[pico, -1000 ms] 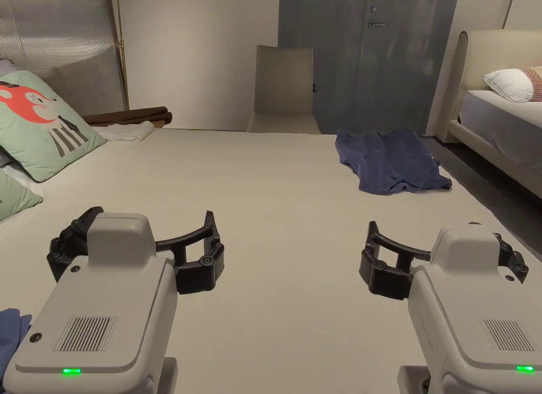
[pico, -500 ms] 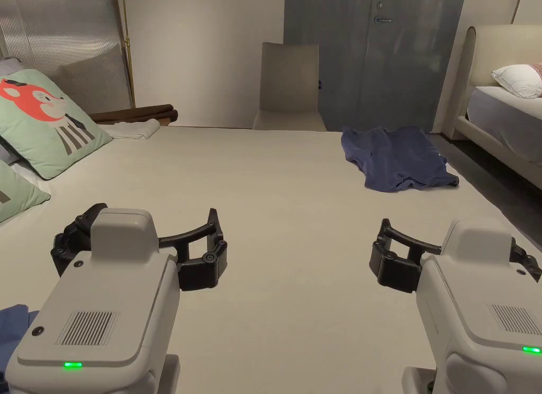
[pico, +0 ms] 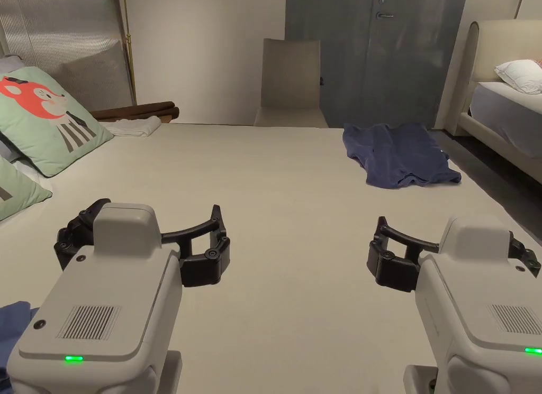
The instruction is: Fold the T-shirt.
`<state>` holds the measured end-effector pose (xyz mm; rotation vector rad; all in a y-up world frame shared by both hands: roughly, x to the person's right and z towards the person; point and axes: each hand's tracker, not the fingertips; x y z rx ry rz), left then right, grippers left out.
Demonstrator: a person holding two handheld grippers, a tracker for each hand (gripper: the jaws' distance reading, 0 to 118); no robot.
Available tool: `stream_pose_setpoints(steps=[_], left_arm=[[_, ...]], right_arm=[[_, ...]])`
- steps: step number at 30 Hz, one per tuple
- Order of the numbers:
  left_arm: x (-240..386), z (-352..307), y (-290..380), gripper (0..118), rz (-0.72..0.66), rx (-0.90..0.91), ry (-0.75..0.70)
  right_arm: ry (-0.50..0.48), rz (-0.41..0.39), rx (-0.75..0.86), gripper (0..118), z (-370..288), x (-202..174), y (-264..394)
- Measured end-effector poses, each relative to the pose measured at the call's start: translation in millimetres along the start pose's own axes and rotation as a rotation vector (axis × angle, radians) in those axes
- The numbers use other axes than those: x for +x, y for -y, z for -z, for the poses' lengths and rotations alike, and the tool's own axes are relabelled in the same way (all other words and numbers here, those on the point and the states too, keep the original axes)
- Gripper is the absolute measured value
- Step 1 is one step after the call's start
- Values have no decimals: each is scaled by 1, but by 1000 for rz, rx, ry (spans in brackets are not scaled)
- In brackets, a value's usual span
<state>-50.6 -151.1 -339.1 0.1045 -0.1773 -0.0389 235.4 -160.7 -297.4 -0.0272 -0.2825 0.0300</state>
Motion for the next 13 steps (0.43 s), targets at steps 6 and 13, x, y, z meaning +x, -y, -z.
stream_pose_setpoints(steps=[6,13], left_arm=[[1,0,0,116,5,-2,1],[1,1,1,116,8,-5,2]], right_arm=[[3,-9,-7,112,1,0,-1],[12,-9,3,112,1,-1,-1]])
